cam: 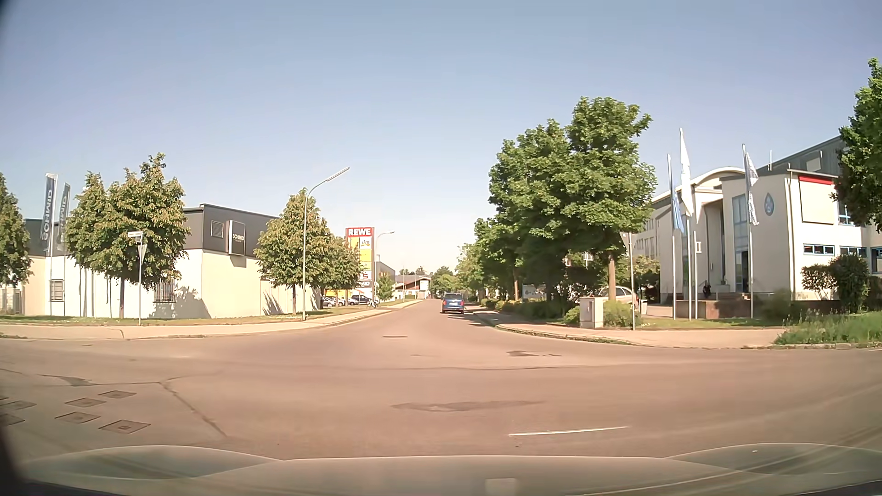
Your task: Follow the waypoints while adhering to traffic rules and regulations
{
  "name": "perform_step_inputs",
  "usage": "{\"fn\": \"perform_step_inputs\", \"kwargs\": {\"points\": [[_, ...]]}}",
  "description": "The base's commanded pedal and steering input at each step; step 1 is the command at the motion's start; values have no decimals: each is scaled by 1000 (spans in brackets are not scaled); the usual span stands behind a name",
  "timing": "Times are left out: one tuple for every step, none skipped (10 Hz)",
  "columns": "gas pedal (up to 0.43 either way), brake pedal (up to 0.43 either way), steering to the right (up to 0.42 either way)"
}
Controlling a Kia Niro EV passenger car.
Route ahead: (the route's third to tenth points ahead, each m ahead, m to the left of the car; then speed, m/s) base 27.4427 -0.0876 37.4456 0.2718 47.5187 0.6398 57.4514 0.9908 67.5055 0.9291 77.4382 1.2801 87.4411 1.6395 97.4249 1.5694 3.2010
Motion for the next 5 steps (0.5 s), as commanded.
{"fn": "perform_step_inputs", "kwargs": {"points": [[421, 0, 4], [421, 0, 0], [421, 0, -8], [421, 0, -15], [421, 0, -18]]}}
